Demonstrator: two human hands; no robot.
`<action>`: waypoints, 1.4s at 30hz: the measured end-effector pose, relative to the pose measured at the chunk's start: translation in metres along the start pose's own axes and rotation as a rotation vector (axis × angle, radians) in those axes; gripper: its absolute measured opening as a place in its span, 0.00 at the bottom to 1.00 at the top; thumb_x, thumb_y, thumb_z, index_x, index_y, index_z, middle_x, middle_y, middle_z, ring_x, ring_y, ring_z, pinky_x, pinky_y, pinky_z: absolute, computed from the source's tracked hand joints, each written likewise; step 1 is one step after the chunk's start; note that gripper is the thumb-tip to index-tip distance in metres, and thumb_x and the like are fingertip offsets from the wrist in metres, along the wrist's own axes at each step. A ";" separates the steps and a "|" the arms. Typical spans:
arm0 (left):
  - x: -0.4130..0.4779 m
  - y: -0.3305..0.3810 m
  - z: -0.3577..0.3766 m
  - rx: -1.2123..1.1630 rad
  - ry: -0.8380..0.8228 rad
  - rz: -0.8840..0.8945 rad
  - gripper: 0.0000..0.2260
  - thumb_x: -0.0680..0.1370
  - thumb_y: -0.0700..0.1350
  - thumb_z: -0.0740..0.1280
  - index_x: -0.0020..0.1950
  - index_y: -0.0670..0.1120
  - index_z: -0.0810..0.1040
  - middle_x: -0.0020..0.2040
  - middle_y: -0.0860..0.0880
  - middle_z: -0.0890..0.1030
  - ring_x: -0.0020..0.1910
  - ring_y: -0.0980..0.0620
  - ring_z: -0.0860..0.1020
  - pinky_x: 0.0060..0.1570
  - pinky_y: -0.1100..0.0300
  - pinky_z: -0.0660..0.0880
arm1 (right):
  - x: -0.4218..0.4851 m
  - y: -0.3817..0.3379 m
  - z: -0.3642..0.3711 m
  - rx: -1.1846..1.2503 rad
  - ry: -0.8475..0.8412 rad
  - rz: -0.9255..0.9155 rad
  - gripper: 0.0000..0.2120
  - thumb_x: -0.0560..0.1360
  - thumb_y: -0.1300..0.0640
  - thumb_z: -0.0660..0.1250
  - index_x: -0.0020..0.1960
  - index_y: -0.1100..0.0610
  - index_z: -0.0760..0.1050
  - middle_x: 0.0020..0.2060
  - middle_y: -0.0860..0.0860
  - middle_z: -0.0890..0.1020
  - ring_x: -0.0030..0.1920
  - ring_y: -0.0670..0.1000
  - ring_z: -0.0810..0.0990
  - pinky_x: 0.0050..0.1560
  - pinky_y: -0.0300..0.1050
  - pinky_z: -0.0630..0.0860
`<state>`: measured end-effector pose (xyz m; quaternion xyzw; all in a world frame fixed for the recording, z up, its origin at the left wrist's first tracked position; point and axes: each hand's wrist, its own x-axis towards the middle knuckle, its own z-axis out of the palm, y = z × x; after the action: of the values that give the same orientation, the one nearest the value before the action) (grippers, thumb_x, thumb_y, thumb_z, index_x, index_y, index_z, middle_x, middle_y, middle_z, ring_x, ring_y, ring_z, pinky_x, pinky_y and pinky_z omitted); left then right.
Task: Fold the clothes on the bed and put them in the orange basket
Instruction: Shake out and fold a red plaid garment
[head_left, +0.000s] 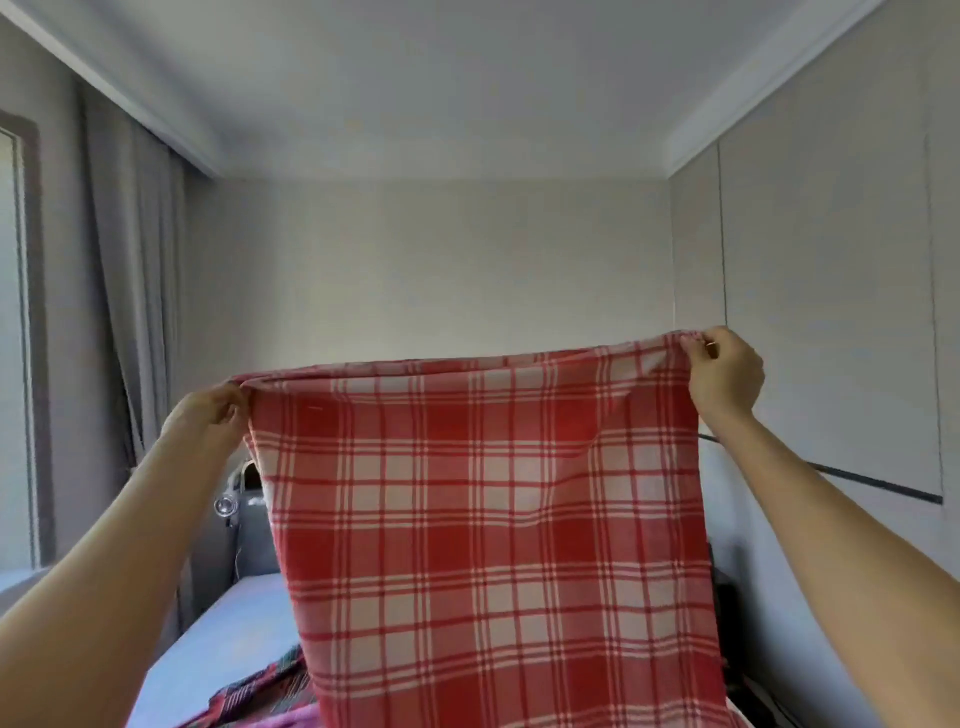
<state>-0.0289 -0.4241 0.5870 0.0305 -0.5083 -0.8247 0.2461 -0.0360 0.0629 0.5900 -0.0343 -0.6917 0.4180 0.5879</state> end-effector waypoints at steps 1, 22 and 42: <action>-0.017 0.018 0.023 -0.138 -0.019 0.082 0.09 0.80 0.40 0.60 0.45 0.53 0.72 0.23 0.63 0.76 0.29 0.76 0.73 0.34 0.83 0.67 | 0.013 -0.012 0.007 0.053 0.057 0.029 0.09 0.79 0.58 0.61 0.42 0.61 0.71 0.35 0.54 0.74 0.37 0.54 0.71 0.37 0.44 0.61; 0.130 0.006 -0.021 1.038 0.205 0.196 0.17 0.78 0.42 0.63 0.30 0.42 0.81 0.31 0.45 0.81 0.39 0.44 0.77 0.39 0.61 0.76 | 0.035 0.014 0.184 -0.065 -0.468 0.417 0.06 0.75 0.70 0.57 0.46 0.71 0.72 0.31 0.63 0.78 0.28 0.57 0.80 0.25 0.40 0.77; 0.228 0.095 0.020 -0.514 0.081 0.417 0.14 0.76 0.27 0.52 0.42 0.39 0.73 0.33 0.42 0.77 0.29 0.49 0.78 0.27 0.59 0.78 | 0.095 -0.084 0.260 1.279 -0.015 0.333 0.12 0.77 0.68 0.56 0.39 0.55 0.62 0.33 0.52 0.73 0.32 0.49 0.75 0.35 0.41 0.75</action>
<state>-0.1992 -0.5420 0.7234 -0.1045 -0.2685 -0.8559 0.4294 -0.2468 -0.0804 0.7267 0.2180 -0.2966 0.8320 0.4150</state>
